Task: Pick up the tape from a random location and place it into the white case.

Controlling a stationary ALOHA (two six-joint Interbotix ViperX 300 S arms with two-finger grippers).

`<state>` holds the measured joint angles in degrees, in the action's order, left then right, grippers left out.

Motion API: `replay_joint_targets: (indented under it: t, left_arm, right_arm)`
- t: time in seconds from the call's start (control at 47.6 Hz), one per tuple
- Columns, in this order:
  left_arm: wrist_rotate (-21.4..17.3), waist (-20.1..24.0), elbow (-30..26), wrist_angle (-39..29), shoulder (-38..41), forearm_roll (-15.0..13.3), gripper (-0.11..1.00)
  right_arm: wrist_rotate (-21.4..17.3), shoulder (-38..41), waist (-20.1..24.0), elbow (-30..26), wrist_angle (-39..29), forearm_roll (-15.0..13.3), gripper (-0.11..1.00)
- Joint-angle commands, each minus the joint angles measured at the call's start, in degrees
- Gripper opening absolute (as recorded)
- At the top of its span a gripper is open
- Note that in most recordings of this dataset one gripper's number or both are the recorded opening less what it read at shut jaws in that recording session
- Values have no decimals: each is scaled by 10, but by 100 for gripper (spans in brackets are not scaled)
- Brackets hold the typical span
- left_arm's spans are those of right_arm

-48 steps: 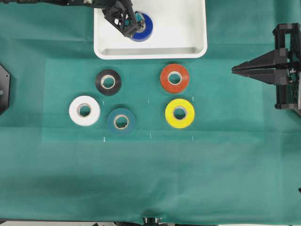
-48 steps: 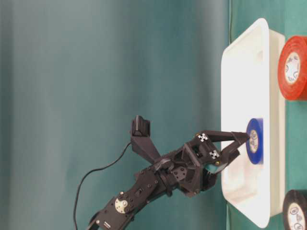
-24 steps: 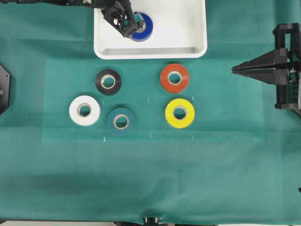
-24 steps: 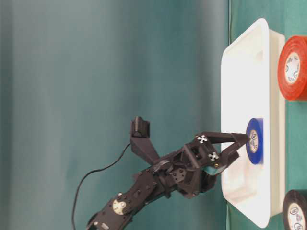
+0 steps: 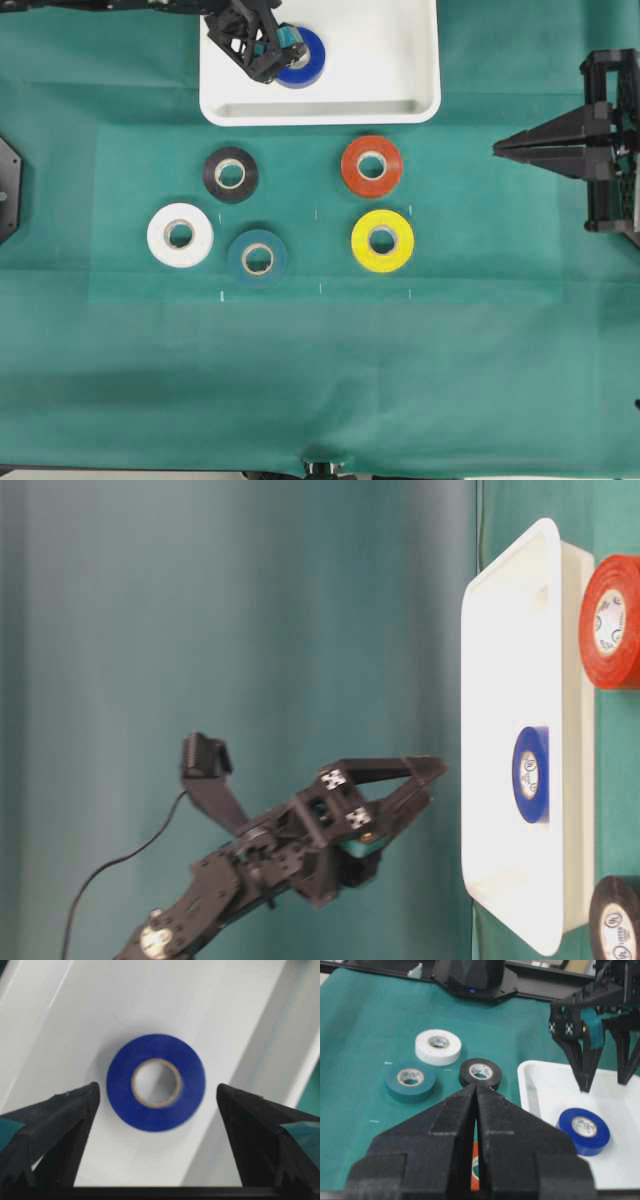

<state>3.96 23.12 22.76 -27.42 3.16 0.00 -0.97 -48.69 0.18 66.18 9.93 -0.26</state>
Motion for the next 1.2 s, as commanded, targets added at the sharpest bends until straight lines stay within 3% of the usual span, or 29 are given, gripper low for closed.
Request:
replay_joint_targets:
  t: [0.0,0.378,1.177]
  left_arm:
    - [0,-5,-7,-5,-33,-2,96]
    - [0,-5,-10,-53,-77,-2,96]
    - [-2,-5,-6,-53,-99,-2,95]
  right_arm:
    - [-1,2,1,-6,3,-1,0]
    - [-2,2,1,-6,3,-1,0]
    - [-2,1,1,-7,3,-1,0]
